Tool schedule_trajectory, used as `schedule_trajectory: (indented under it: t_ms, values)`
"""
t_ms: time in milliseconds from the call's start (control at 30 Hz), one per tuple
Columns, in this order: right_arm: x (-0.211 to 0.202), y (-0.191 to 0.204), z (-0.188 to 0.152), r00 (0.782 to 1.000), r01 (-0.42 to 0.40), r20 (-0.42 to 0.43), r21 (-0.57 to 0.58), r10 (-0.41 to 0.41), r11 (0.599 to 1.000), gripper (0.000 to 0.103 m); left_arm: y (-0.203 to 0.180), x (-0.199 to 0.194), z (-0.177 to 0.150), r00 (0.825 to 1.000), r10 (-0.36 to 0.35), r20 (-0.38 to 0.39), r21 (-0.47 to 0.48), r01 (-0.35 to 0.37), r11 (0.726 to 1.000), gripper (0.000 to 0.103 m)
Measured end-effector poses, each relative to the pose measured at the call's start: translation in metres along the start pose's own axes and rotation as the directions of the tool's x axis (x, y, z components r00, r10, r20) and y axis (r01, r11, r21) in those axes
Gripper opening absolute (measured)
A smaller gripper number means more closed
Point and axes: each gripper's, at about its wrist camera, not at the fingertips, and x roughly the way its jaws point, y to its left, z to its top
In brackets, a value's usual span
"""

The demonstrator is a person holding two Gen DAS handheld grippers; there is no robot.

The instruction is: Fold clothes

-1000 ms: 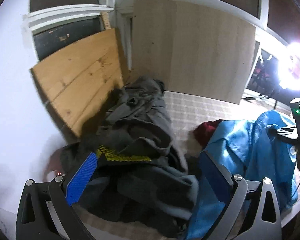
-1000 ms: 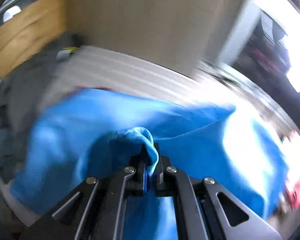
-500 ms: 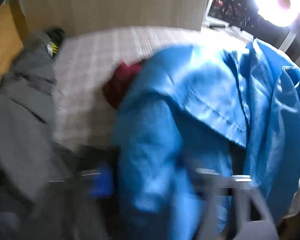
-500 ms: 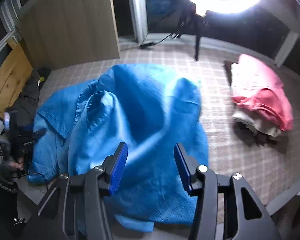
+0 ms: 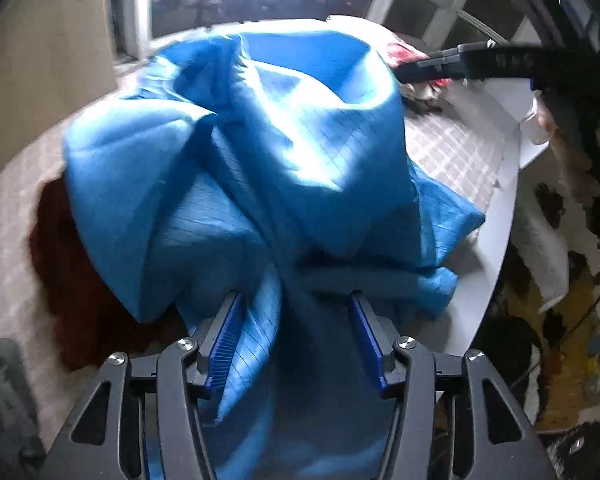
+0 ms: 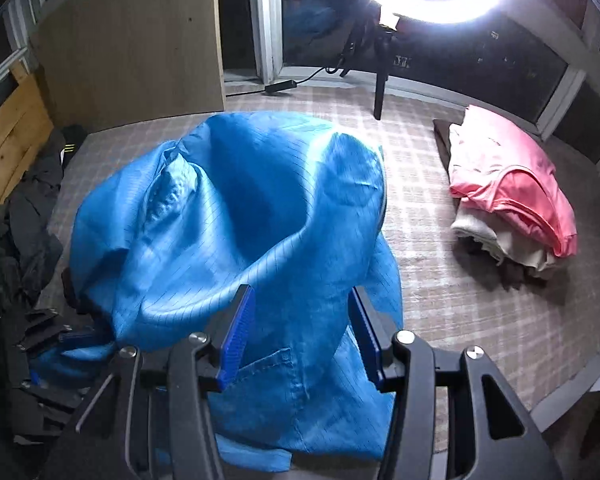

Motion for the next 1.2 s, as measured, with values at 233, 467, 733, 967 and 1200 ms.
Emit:
schedule_trajectory:
  t_ms: [233,467,733,967,1200]
  values:
    - [-0.003,0.011,0.003,0.999,-0.013,0.036,-0.023,0.014,1.000,0.049,0.131,-0.065,-0.018,0.955,0.284,0.083,-0.307,-0.246,0.919,0.074]
    - [0.007,0.013,0.006,0.999,-0.031,0.025,0.000,0.031,1.000,0.051,0.189,0.006,0.008,0.985,0.166,-0.052,-0.338,-0.174,0.925,0.075]
    - [0.008,0.008,-0.003,1.000,-0.009,0.028,0.044,0.008,0.999,0.055,0.175,0.061,0.015,0.987,0.145,-0.071,-0.279,-0.159,0.947,0.011]
    - [0.008,0.001,-0.004,0.998,0.007,0.067,0.072,-0.012,0.997,0.055,0.173,-0.041,0.000,0.982,0.134,0.134,-0.287,-0.091,0.954,0.012]
    - [0.017,-0.008,0.010,0.998,-0.046,0.059,0.164,0.037,0.985,0.055,0.253,-0.207,-0.046,0.772,0.624,0.121,-0.400,-0.538,0.742,0.029]
